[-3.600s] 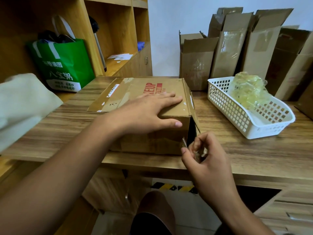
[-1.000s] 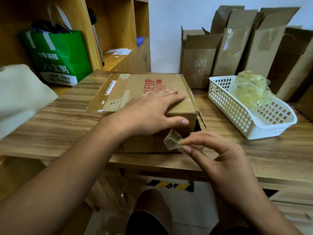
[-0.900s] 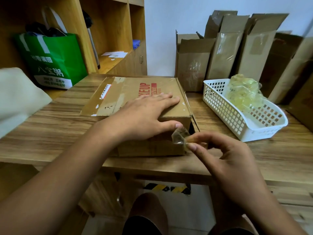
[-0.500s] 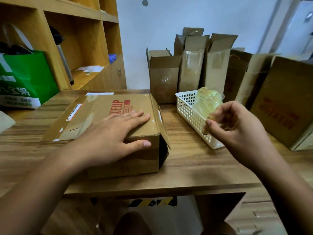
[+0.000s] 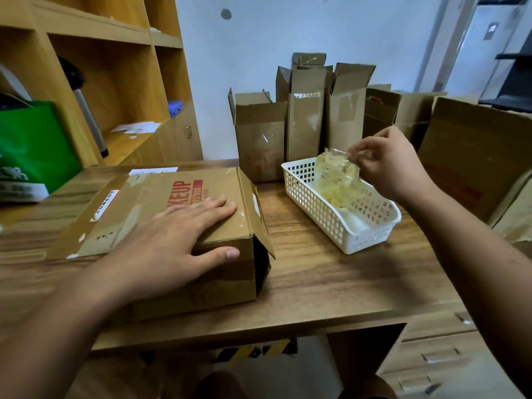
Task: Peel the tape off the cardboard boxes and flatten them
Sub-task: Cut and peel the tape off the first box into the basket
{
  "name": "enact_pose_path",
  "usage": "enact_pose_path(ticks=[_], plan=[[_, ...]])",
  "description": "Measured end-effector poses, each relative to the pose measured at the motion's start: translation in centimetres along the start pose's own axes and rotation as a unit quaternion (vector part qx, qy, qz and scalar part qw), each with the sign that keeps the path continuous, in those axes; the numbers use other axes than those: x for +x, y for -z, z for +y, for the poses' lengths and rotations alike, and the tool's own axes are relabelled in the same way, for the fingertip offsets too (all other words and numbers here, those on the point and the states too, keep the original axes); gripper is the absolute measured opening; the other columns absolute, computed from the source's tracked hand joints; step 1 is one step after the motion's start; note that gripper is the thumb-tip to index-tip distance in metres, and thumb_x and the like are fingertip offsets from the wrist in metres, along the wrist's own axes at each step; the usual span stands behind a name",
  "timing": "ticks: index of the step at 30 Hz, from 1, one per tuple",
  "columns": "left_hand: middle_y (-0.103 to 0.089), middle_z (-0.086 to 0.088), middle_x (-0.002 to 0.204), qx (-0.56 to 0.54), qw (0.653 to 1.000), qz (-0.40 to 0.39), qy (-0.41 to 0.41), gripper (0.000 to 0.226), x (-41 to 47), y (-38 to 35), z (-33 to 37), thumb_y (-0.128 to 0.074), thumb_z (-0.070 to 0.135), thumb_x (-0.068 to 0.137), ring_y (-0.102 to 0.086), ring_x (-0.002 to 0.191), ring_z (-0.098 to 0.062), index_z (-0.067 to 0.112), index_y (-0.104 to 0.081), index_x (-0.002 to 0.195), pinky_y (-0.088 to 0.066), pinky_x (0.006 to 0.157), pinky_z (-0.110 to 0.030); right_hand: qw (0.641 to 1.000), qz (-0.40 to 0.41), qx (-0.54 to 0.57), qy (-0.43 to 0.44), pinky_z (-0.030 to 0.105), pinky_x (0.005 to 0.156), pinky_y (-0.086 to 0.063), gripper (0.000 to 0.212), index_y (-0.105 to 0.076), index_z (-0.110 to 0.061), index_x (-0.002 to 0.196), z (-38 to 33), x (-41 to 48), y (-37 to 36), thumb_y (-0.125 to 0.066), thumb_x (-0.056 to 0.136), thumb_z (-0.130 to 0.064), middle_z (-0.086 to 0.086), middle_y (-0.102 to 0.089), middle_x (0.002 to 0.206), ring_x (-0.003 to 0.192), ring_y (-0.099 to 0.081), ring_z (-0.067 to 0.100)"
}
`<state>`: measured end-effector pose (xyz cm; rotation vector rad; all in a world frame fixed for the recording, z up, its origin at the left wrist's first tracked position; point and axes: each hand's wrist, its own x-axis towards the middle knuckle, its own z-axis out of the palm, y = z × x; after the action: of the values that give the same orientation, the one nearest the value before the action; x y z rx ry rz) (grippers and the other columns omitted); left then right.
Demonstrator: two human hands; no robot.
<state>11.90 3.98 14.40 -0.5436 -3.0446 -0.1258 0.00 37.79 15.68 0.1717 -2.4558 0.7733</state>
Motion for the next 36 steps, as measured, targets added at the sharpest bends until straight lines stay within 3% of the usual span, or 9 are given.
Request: enact_pose_path(ticks=[3, 6, 11, 17, 20, 24, 29, 36], plan=[[0.006, 0.04, 0.156, -0.002, 1.0, -0.002, -0.001, 0.091, 0.1, -0.1, -0.1, -0.006, 0.097, 0.061, -0.003, 0.143, 0.011, 0.067, 0.004, 0.147, -0.012, 0.117, -0.025, 1.0, 0.001, -0.014, 0.008, 0.041, 0.102, -0.048, 0.017, -0.076, -0.018, 0.106, 0.9, 0.6, -1.1, -0.07, 0.094, -0.028, 0.004, -0.042, 0.114, 0.11, -0.048, 0.02], [0.005, 0.039, 0.157, -0.001, 1.0, 0.0, -0.003, 0.09, 0.2, -0.1, -0.2, -0.006, 0.096, 0.062, -0.001, 0.14, 0.014, 0.067, 0.003, 0.147, -0.01, 0.115, -0.021, 0.998, -0.04, -0.049, 0.01, 0.037, 0.108, -0.04, 0.028, -0.076, -0.016, 0.111, 1.4, 0.6, -1.9, -0.067, 0.094, -0.037, 0.004, -0.047, 0.121, 0.121, -0.042, 0.023], [0.007, 0.04, 0.155, 0.002, 1.0, -0.004, 0.0, 0.092, 0.1, 0.0, -0.1, -0.005, 0.095, 0.061, 0.003, 0.136, 0.017, 0.065, 0.003, 0.148, -0.005, 0.111, -0.019, 0.991, -0.104, -0.08, 0.023, 0.03, 0.099, -0.033, 0.034, -0.073, -0.015, 0.119, 1.6, -0.3, -2.8, -0.053, 0.102, -0.038, -0.001, -0.054, 0.126, 0.124, -0.042, 0.021], [0.007, 0.04, 0.155, -0.006, 1.0, -0.005, 0.003, 0.092, 0.1, 0.0, -0.1, -0.005, 0.097, 0.06, 0.001, 0.137, 0.016, 0.067, 0.001, 0.147, -0.01, 0.117, -0.023, 0.992, -0.115, -0.044, 0.024, 0.027, 0.085, -0.043, 0.019, -0.071, -0.023, 0.11, 1.5, -1.5, -2.8, -0.073, 0.091, -0.024, -0.005, -0.063, 0.109, 0.106, -0.061, 0.018], [0.006, 0.04, 0.154, -0.014, 1.0, -0.006, 0.004, 0.091, 0.1, 0.0, -0.1, -0.006, 0.097, 0.059, -0.001, 0.138, 0.014, 0.068, 0.001, 0.146, -0.012, 0.119, -0.026, 0.995, -0.101, 0.004, -0.014, 0.036, 0.079, -0.053, 0.035, -0.056, -0.021, 0.112, 1.2, -2.0, -2.5, -0.079, 0.085, -0.018, -0.003, -0.063, 0.104, 0.098, -0.062, 0.019], [0.007, 0.04, 0.154, -0.014, 1.0, -0.006, 0.005, 0.091, 0.1, -0.1, -0.1, -0.006, 0.098, 0.059, -0.003, 0.141, 0.013, 0.069, 0.002, 0.145, -0.013, 0.12, -0.028, 0.993, -0.116, -0.01, -0.03, 0.038, 0.086, -0.053, 0.05, -0.048, -0.017, 0.116, 0.8, -1.9, -2.3, -0.083, 0.08, -0.018, -0.002, -0.059, 0.107, 0.098, -0.061, 0.021], [0.006, 0.04, 0.155, -0.013, 1.0, 0.0, 0.001, 0.091, 0.1, -0.3, -0.3, -0.007, 0.098, 0.061, -0.006, 0.148, 0.007, 0.068, 0.002, 0.146, -0.015, 0.122, -0.03, 0.988, -0.145, -0.046, -0.012, 0.025, 0.095, -0.043, 0.053, -0.059, -0.022, 0.123, 0.7, -1.8, -1.6, -0.086, 0.078, -0.031, -0.004, -0.034, 0.123, 0.105, -0.048, 0.014], [0.005, 0.039, 0.157, -0.013, 1.0, -0.001, 0.005, 0.091, 0.2, -0.4, -0.5, -0.006, 0.1, 0.059, -0.007, 0.15, 0.004, 0.07, 0.006, 0.144, -0.019, 0.123, -0.037, 0.975, -0.201, -0.095, -0.006, 0.04, 0.106, -0.047, 0.084, -0.053, -0.022, 0.141, -0.1, -1.8, -0.1, -0.084, 0.07, -0.055, 0.0, -0.045, 0.138, 0.125, -0.049, 0.019]])
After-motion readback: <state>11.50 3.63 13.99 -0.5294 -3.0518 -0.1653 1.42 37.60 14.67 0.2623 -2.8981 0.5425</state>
